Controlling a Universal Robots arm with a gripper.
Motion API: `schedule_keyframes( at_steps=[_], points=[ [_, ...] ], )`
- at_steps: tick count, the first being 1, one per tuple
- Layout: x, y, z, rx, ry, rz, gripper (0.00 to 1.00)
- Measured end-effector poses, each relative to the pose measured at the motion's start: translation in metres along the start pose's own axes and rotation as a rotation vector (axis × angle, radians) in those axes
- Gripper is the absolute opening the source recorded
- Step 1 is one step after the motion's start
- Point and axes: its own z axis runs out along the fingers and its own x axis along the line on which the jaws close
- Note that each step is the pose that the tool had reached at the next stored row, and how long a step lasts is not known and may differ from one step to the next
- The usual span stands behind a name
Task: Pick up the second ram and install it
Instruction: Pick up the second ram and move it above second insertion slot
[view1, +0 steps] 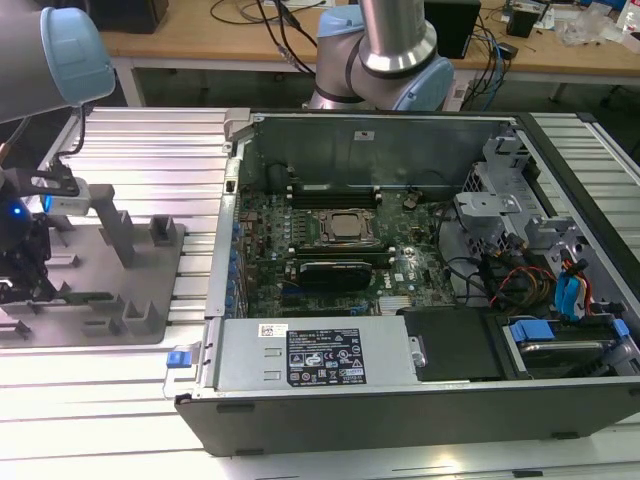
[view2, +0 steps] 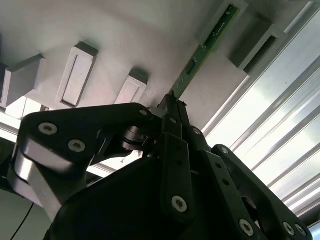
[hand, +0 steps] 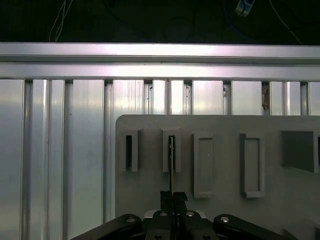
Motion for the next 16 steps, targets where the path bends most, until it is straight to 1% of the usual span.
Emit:
schedule_keyframes(
  at_steps=[5,8,10,11,12,14,16],
  points=[
    [0.0,0.0002,-0.0054,0.0,-0.0028,0.0,0.09],
    [0.0,0.0003,-0.0061,0.0001,-0.0037,0.0,0.09],
    [0.0,0.0002,-0.0063,0.0003,-0.0084,0.0,0.09],
    [0.0,0.0002,-0.0066,0.0002,-0.0149,-0.001,0.09],
    [0.0,0.0002,-0.0066,0.0002,-0.0184,-0.001,0.09],
    [-0.0001,0.0002,-0.0066,0.0005,-0.0194,-0.001,0.09],
    [0.0,0.0003,-0.0084,0.0002,-0.0194,-0.001,0.09]
  ],
)
